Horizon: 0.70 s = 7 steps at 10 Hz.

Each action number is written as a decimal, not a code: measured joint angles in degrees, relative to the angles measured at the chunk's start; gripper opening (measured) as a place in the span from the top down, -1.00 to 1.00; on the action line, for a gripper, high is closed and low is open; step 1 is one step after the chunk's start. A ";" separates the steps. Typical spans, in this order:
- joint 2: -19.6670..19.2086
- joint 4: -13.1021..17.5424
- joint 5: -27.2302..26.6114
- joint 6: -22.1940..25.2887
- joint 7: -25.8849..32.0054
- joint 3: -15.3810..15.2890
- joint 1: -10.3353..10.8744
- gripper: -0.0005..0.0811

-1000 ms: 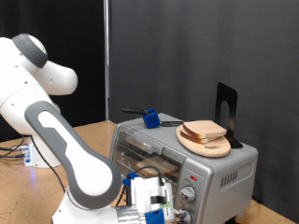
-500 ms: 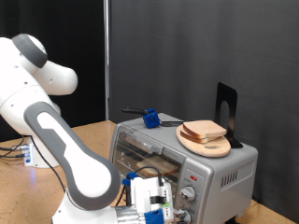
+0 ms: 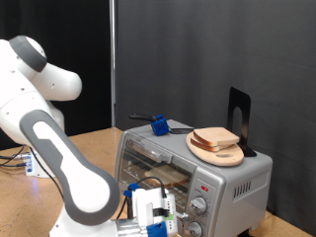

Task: Make a piece of toast with the oven

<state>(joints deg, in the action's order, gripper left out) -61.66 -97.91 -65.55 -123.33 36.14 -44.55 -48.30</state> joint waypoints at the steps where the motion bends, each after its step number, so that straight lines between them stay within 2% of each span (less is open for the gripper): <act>1: 0.36 -0.11 0.07 1.27 -0.94 0.01 -0.85 -0.26; 2: 0.97 -0.12 0.28 2.46 -2.54 0.02 -1.88 -0.73; 3: 2.09 -0.16 1.04 3.89 -4.91 0.21 -2.91 -0.73; 4: 3.39 -0.04 2.16 5.46 -7.50 0.51 -3.86 -0.93; 7: 6.80 1.31 5.78 9.12 -14.45 1.44 -6.18 -0.98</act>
